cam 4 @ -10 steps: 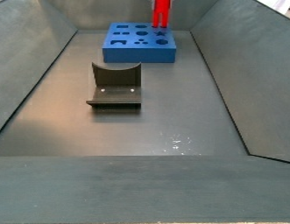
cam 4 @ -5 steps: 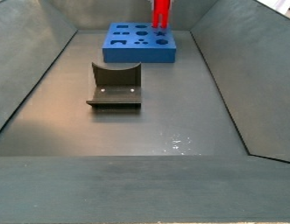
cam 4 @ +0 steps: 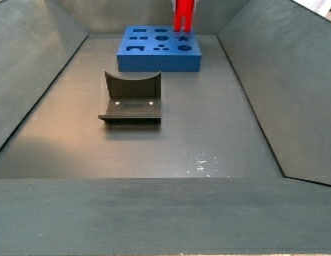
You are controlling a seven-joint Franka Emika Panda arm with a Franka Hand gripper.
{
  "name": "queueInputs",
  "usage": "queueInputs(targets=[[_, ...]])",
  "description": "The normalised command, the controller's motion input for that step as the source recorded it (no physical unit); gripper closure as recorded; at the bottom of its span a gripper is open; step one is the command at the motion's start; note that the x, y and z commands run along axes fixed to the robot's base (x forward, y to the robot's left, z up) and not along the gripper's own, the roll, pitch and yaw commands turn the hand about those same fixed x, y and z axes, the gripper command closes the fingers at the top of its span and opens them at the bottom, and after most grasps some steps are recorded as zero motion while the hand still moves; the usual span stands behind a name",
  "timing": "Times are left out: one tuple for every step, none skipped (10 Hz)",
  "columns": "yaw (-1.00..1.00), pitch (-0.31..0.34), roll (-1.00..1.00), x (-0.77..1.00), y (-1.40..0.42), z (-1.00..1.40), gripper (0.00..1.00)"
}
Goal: Pick up the square-circle object. Move up. Rotate the square-circle object. Place the square-circle object on the fixture. Regrasp the square-circle object. Move to above the board. Insert the square-circle object.
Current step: Insert the square-circle object.
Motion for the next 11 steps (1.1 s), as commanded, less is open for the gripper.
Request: queueInputs(targets=[[0.27, -0.059, 0.02, 0.06, 0.00, -0.21, 1.00], [0.16, -0.059, 0.02, 0.02, -0.01, -0.36, 1.00], [0.15, -0.139, 0.06, 0.10, 0.00, -0.71, 1.00], [0.13, -0.193, 0.07, 0.00, 0.00, -0.85, 1.00], [0.12, -0.143, 0.06, -0.02, -0.03, -0.99, 1.00], [0.15, -0.060, 0.05, -0.16, -0.04, -1.00, 1.00], [0.30, -0.057, 0.05, -0.21, 0.00, -1.00, 1.00], [0.29, -0.020, 0.04, -0.24, 0.00, -1.00, 1.00], [0.21, -0.027, 0.05, -0.18, 0.00, -1.00, 1.00], [0.00, 0.000, 0.04, 0.00, -0.04, 0.00, 1.00], [0.00, 0.000, 0.02, 0.00, 0.00, 0.00, 1.00]])
